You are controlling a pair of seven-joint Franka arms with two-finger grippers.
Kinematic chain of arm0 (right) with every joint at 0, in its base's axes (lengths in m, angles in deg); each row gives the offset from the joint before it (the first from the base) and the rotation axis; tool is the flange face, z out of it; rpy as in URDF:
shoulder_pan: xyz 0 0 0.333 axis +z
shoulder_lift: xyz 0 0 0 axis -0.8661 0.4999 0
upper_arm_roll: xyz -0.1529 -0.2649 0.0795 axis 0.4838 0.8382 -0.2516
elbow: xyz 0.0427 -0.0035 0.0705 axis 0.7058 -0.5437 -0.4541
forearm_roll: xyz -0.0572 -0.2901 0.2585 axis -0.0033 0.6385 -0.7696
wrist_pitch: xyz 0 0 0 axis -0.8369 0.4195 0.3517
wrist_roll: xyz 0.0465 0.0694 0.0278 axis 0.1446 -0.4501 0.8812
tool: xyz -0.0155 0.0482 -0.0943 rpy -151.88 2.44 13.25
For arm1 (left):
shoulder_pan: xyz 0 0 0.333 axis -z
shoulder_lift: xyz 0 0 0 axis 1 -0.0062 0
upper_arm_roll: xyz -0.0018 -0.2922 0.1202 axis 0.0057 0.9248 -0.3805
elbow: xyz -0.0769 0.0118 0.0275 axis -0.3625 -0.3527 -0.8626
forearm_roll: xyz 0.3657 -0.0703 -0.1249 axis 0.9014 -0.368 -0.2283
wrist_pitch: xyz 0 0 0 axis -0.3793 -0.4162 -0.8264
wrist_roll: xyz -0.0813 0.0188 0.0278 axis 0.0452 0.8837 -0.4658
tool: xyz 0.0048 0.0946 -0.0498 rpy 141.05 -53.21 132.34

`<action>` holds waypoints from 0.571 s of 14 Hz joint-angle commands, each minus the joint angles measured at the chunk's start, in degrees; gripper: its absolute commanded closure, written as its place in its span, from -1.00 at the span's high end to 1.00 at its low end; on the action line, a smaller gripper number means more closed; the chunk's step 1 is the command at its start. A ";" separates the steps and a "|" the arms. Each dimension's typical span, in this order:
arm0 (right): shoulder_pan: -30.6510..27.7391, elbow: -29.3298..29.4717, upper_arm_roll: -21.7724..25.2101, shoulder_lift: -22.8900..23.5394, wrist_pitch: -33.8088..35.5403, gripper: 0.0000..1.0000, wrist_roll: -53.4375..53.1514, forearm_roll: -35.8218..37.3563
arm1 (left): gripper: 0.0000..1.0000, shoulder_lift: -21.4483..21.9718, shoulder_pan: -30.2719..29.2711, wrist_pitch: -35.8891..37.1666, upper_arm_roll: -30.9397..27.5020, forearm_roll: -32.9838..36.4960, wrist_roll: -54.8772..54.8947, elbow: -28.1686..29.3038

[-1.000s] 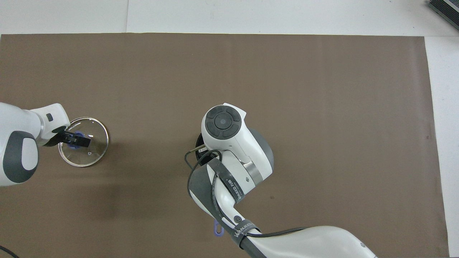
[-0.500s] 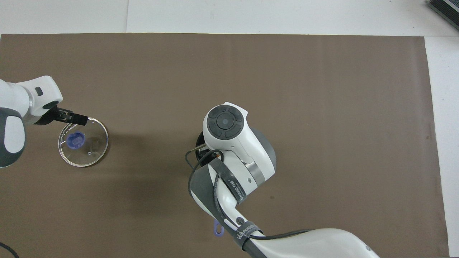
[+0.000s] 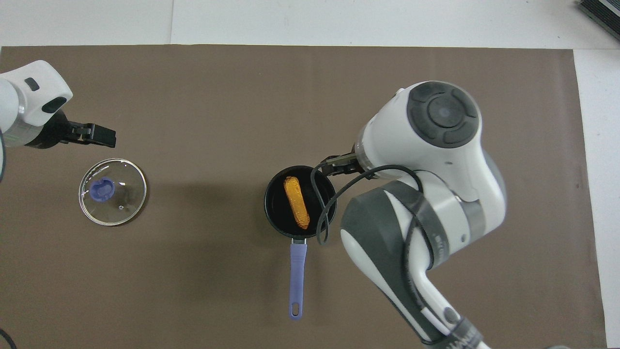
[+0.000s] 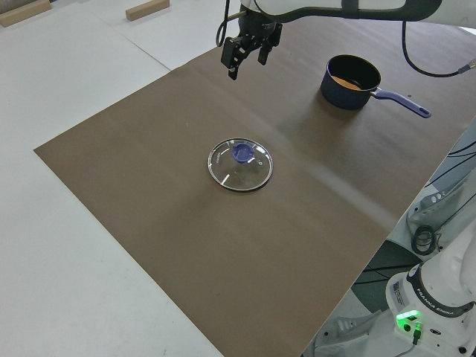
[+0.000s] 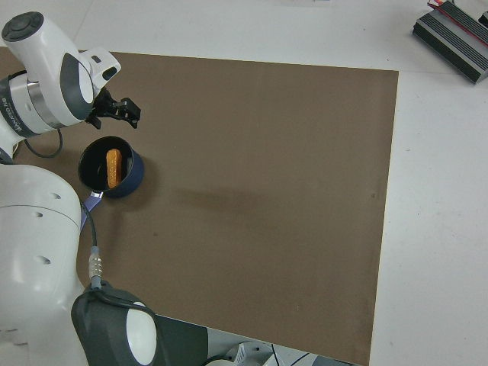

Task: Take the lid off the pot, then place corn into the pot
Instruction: 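Open the right gripper and withdraw both grippers from the pot and lid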

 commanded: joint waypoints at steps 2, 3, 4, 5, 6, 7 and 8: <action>-7.09 -1.30 -0.06 -5.81 2.60 1.00 0.72 1.81 | 1.00 1.91 0.45 9.76 -0.44 -0.23 -5.07 -5.02; -9.11 -1.30 0.02 -7.21 4.27 1.00 0.72 1.81 | 1.00 3.05 0.45 11.26 -0.44 -0.14 -5.07 -5.11; -11.22 -1.13 0.02 -8.45 5.50 1.00 0.72 1.81 | 1.00 4.02 0.45 12.49 -0.44 0.03 -5.07 -5.20; -12.98 -0.43 0.02 -9.33 6.65 1.00 0.81 1.81 | 1.00 4.72 0.45 14.07 -0.44 0.38 -4.99 -5.72; -14.30 0.45 0.02 -9.86 8.05 1.00 0.81 1.81 | 1.00 4.73 0.45 16.17 -0.26 0.56 -4.98 -6.86; -15.01 1.59 0.11 -10.13 9.37 1.00 0.81 1.81 | 1.00 4.30 0.45 18.63 -0.26 0.39 -4.81 -9.13; -15.63 2.56 0.29 -10.30 10.51 1.00 0.81 1.81 | 1.00 3.42 0.54 22.22 -0.26 0.38 -4.46 -12.63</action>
